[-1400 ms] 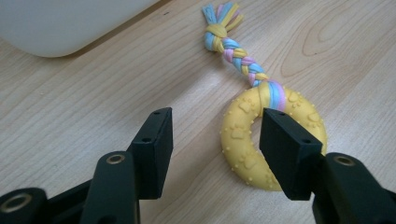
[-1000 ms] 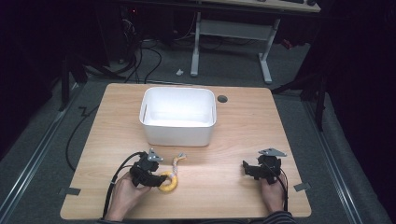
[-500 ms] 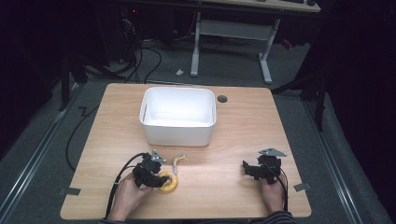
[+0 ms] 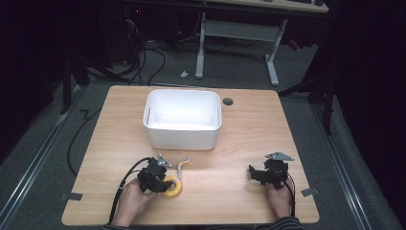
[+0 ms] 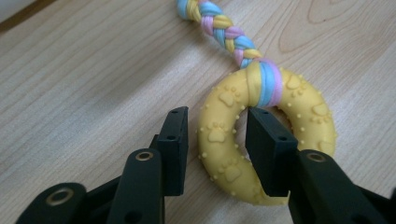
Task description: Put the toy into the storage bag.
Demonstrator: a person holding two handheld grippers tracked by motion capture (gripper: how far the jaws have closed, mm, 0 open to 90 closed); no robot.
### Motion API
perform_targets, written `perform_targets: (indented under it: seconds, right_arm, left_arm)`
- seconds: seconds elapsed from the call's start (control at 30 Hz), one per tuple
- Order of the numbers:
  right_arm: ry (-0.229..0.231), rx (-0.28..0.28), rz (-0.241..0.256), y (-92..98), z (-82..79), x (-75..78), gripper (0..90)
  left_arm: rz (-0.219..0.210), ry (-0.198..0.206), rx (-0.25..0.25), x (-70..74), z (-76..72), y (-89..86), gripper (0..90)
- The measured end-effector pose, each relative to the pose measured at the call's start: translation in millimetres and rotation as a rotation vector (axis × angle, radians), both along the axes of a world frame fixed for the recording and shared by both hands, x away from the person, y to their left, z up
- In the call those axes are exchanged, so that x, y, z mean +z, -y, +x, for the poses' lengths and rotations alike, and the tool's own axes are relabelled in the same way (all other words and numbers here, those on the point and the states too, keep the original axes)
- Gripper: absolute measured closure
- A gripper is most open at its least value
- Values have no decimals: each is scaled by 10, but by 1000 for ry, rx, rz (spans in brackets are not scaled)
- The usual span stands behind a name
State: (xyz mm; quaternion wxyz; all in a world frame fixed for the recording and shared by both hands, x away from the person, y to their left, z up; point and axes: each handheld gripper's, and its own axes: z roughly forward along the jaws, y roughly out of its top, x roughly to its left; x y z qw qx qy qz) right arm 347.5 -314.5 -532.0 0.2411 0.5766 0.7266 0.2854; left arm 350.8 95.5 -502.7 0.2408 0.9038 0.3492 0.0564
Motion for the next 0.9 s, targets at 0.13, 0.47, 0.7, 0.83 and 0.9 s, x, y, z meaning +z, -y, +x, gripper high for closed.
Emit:
perform_targets:
  seconds: [0.13,0.47,0.7,0.83,0.9]
  right_arm:
    - [-1,2,2,-4,-4,0,74]
    - [-1,3,3,-4,-4,0,74]
    - [-1,5,3,-5,-3,0,74]
    - [-1,5,3,-5,-3,0,74]
    - [-1,5,3,-5,-4,0,74]
  left_arm:
    - [-6,-3,-8,-5,6,3,643]
    - [-13,33,-26,-3,-17,3,661]
    - [-37,41,-12,16,-8,-42,675]
    - [-52,59,-7,50,-19,-70,677]
    - [-66,69,1,84,-27,-95,678]
